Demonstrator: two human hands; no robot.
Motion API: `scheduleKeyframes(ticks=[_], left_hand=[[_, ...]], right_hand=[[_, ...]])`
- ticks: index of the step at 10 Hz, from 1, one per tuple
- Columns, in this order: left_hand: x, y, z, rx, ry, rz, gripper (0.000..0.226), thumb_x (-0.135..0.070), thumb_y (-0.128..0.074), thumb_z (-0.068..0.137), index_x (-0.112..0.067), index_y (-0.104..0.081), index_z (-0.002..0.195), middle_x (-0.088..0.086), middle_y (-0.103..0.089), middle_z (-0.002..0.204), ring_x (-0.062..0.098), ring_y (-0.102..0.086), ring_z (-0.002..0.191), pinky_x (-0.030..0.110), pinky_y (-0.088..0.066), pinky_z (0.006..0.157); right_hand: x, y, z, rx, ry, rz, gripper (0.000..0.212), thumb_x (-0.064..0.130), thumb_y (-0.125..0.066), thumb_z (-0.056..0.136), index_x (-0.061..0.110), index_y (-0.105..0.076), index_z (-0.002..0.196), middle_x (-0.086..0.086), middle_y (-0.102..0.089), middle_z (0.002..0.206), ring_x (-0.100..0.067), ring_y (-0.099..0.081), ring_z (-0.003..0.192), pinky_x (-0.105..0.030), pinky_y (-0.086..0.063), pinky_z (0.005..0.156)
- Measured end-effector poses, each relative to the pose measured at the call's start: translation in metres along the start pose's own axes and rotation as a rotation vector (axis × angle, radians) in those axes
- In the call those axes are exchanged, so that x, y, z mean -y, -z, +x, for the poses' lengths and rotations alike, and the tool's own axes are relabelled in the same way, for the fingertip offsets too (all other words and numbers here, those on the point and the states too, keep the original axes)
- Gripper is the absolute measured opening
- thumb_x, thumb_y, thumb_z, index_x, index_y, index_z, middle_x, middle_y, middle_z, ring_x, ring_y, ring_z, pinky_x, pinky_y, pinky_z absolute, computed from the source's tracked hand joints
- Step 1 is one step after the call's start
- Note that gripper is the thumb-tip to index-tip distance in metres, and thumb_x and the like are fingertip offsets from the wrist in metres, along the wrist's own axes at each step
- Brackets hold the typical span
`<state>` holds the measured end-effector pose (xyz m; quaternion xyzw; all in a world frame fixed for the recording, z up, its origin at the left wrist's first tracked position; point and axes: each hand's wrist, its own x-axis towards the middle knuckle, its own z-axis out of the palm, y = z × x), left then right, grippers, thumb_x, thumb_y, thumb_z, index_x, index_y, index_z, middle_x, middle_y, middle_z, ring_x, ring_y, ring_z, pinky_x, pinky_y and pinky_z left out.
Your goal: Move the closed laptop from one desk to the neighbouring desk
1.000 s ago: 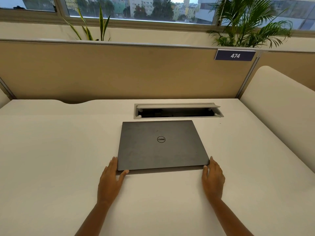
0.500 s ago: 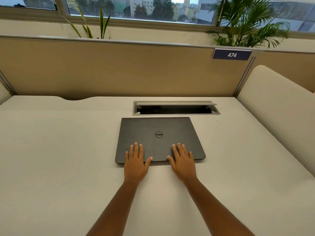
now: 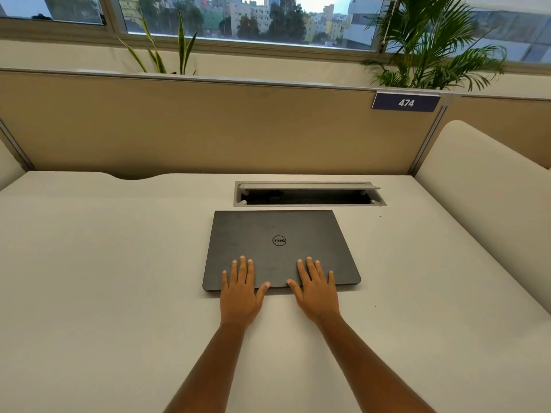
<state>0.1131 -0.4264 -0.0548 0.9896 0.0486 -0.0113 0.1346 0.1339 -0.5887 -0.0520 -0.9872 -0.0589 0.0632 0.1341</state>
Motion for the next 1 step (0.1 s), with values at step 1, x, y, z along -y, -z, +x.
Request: scheduleKeyframes(ticks=[1], left_hand=[[0.0036, 0.0110, 0.0046, -0.049, 0.018, 0.026, 0.132, -0.067, 0.048, 0.040, -0.012, -0.005, 0.147, 0.011, -0.006, 0.159, 0.026, -0.003, 0.147, 0.041, -0.004, 0.120]], right_hand=[[-0.0017, 0.0229, 0.0054, -0.002, -0.015, 0.186, 0.061, 0.052, -0.023, 0.093, 0.020, -0.018, 0.145, -0.005, -0.017, 0.157, -0.021, -0.011, 0.145, -0.043, -0.014, 0.117]])
